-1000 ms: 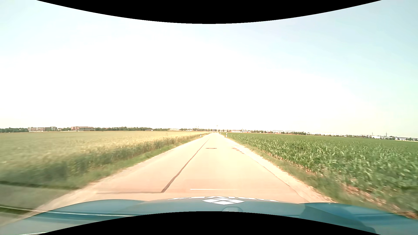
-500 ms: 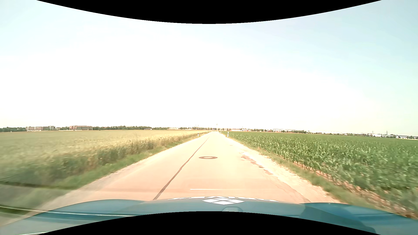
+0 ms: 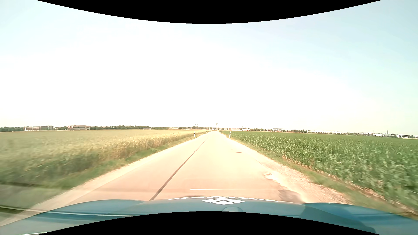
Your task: Follow the waypoints while adhering to traffic rules and regulations
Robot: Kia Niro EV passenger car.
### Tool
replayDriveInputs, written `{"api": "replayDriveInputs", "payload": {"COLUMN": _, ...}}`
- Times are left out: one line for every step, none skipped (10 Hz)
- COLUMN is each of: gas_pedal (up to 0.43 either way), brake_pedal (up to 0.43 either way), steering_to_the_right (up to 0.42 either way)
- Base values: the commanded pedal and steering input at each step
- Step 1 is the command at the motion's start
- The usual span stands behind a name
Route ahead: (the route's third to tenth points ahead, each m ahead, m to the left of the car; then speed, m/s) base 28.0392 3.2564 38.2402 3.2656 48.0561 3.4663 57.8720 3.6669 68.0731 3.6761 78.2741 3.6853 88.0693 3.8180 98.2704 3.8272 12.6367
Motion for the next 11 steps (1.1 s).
{"api": "replayDriveInputs", "payload": {"gas_pedal": 0.039, "brake_pedal": 0.000, "steering_to_the_right": 0.001}}
{"api": "replayDriveInputs", "payload": {"gas_pedal": 0.039, "brake_pedal": 0.000, "steering_to_the_right": 0.001}}
{"api": "replayDriveInputs", "payload": {"gas_pedal": 0.039, "brake_pedal": 0.000, "steering_to_the_right": 0.001}}
{"api": "replayDriveInputs", "payload": {"gas_pedal": 0.039, "brake_pedal": 0.000, "steering_to_the_right": 0.001}}
{"api": "replayDriveInputs", "payload": {"gas_pedal": 0.039, "brake_pedal": 0.000, "steering_to_the_right": 0.001}}
{"api": "replayDriveInputs", "payload": {"gas_pedal": 0.039, "brake_pedal": 0.000, "steering_to_the_right": 0.000}}
{"api": "replayDriveInputs", "payload": {"gas_pedal": 0.039, "brake_pedal": 0.000, "steering_to_the_right": 0.000}}
{"api": "replayDriveInputs", "payload": {"gas_pedal": 0.039, "brake_pedal": 0.000, "steering_to_the_right": 0.000}}
{"api": "replayDriveInputs", "payload": {"gas_pedal": 0.039, "brake_pedal": 0.000, "steering_to_the_right": 0.000}}
{"api": "replayDriveInputs", "payload": {"gas_pedal": 0.039, "brake_pedal": 0.000, "steering_to_the_right": 0.001}}
{"api": "replayDriveInputs", "payload": {"gas_pedal": 0.039, "brake_pedal": 0.000, "steering_to_the_right": 0.000}}
